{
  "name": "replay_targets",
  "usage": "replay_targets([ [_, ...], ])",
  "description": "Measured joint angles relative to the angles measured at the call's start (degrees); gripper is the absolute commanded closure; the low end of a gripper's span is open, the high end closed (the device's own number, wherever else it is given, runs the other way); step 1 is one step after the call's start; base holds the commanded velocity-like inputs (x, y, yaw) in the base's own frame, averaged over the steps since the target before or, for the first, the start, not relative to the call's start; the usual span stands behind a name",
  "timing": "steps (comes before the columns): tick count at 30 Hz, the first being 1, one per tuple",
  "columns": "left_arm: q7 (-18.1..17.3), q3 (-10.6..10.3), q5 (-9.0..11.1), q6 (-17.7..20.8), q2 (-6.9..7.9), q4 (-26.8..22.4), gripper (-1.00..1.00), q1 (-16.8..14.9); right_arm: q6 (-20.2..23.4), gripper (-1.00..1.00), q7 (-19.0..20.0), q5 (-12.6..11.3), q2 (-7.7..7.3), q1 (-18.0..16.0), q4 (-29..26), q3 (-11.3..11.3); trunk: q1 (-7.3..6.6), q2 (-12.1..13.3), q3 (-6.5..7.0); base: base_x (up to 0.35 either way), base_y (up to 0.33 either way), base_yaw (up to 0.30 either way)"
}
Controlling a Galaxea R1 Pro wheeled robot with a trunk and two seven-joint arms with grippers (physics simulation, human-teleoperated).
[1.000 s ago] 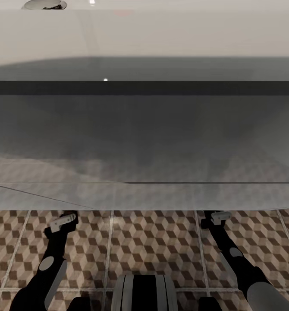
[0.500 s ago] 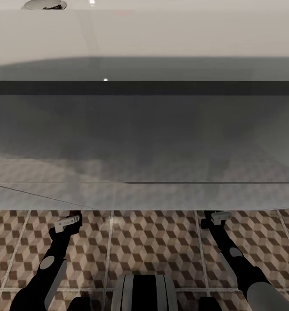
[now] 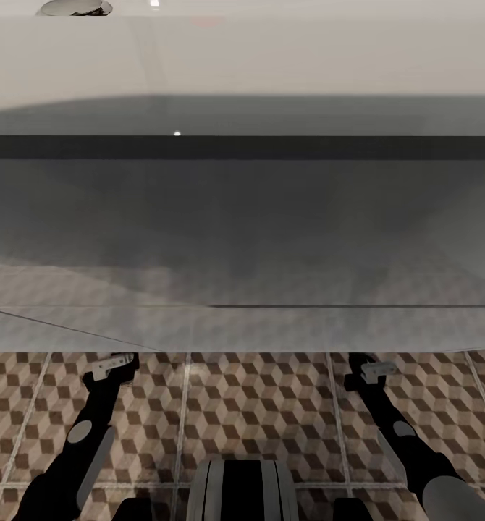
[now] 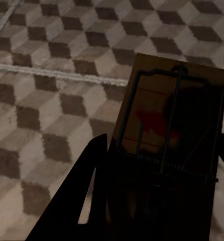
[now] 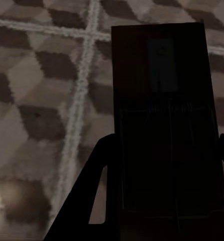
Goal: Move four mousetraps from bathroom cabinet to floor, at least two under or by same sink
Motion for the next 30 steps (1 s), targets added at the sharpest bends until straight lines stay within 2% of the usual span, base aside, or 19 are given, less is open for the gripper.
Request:
replay_targets([
  [12, 0.0, -0.1, 0.0, 0.1, -0.16, -1.8, 1.00, -0.4, -0.1, 1.00, -0.7, 0.0, -0.03, 0.0, 0.1, -0.1, 0.00, 0.0, 0.00, 0.000, 0.000, 0.000],
  [19, -0.1, -0.1, 0.1, 0.1, -0.54, -1.7, 1.00, -1.5, 0.0, 1.00, -1.1, -3.9, -0.05, -1.8, 0.0, -0.4, 0.00, 0.0, 0.00, 0.000, 0.000, 0.000],
  [23, -0.1, -0.1, 0.0, 0.0, -1.28, -1.5, 1.00, -1.7, 0.0, 1.00, -1.1, -5.1, -0.02, -2.3, -0.1, -0.4, 0.00, 0.0, 0.00, 0.000, 0.000, 0.000],
  [30, -0.1, -0.2, 0.0, 0.1, -1.61, -1.4, 1.00, -1.7, -0.1, 1.00, -1.0, -7.2, -0.02, -2.4, -0.3, -0.4, 0.00, 0.0, 0.00, 0.000, 0.000, 0.000],
])
